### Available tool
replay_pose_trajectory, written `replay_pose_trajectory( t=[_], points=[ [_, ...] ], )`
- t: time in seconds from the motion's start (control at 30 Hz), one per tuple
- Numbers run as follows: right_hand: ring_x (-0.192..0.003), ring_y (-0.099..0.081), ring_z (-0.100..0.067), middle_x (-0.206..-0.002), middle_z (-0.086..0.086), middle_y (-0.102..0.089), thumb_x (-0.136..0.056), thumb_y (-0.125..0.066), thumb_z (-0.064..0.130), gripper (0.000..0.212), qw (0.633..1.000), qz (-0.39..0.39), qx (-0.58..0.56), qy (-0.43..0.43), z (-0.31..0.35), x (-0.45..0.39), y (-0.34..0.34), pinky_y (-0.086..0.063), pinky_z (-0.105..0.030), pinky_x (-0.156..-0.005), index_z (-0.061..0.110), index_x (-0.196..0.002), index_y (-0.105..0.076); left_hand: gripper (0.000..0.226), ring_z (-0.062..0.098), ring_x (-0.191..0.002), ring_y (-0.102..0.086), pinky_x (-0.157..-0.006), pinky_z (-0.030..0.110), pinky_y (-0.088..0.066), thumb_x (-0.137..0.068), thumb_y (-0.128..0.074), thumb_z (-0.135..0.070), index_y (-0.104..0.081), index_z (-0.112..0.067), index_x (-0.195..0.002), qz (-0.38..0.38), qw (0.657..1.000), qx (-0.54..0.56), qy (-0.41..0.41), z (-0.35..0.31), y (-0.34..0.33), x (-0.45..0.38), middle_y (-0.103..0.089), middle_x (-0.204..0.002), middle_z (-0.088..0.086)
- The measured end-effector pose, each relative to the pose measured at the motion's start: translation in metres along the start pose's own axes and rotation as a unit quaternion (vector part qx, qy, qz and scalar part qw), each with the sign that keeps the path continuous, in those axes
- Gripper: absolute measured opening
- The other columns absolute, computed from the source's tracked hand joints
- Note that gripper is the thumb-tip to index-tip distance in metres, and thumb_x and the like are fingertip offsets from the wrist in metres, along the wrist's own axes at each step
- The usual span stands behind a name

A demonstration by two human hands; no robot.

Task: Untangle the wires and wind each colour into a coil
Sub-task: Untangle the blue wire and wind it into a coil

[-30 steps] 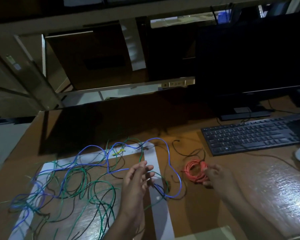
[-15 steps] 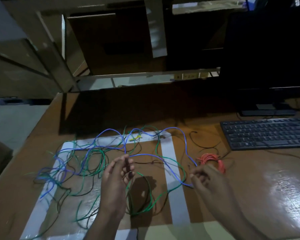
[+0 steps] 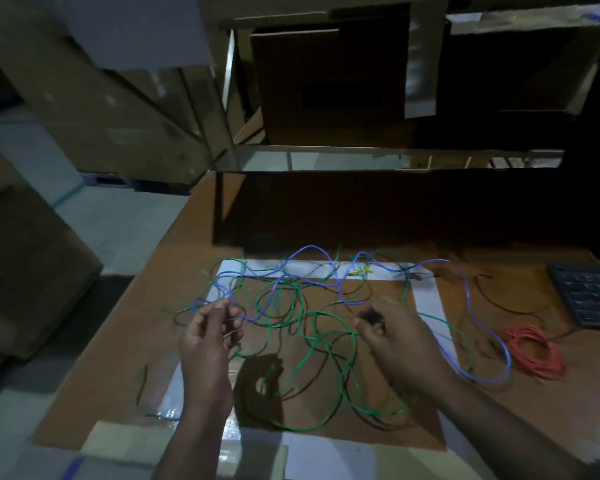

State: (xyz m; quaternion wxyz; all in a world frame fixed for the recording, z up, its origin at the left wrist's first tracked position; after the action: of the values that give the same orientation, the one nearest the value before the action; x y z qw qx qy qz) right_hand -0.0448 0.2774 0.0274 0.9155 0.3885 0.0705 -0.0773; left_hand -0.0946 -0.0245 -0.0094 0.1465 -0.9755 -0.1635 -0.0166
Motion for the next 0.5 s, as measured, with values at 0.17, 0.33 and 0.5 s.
replay_pose_trajectory(
  t=[0.17,0.33,0.5],
  points=[
    [-0.093,-0.063,-0.01,-0.098,0.006,-0.067,-0.088,-0.062,0.032,0.017,0.998,0.055,-0.003,0.017,0.035,-0.017,-0.054,-0.054,-0.037,-0.079,0.025,-0.102,-0.068,0.047,0.022,-0.099,-0.061,-0.077,0.039,-0.051,-0.08,-0.083,-0.034,-0.062,-0.032,-0.123,-0.041,0.848,-0.488,-0.203,-0.036,0.04,-0.012,-0.06,-0.116,0.001],
    [-0.087,-0.061,-0.001,-0.09,0.014,-0.065,-0.088,-0.067,0.024,0.009,0.997,0.07,-0.025,0.026,0.051,-0.009,-0.086,-0.046,-0.022,-0.072,0.031,-0.093,-0.071,0.058,0.017,-0.091,-0.07,-0.075,0.035,-0.054,-0.079,-0.084,-0.039,-0.058,-0.035,-0.13,0.042,0.839,-0.525,-0.136,-0.013,0.061,-0.038,-0.072,-0.096,-0.015],
    [-0.088,-0.062,-0.001,-0.091,0.016,-0.062,-0.086,-0.061,0.037,0.014,0.996,0.07,-0.048,0.013,0.058,-0.008,-0.094,-0.053,-0.028,-0.074,0.033,-0.095,-0.071,0.074,0.021,-0.089,-0.067,-0.074,0.041,-0.056,-0.074,-0.085,-0.044,-0.048,-0.031,-0.137,0.031,0.842,-0.519,-0.143,-0.019,0.06,-0.042,-0.068,-0.096,-0.017]
  ],
)
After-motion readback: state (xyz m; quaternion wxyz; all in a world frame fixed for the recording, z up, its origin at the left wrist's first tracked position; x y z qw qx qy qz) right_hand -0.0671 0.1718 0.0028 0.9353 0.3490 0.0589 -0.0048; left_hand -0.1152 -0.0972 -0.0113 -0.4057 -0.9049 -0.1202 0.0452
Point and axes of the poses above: each hand's wrist, its own x-axis away from the middle knuckle, its own y-axis out of the back of the hand, z = x × y, the point moved 10 cm from there along -x, towards the middle knuckle
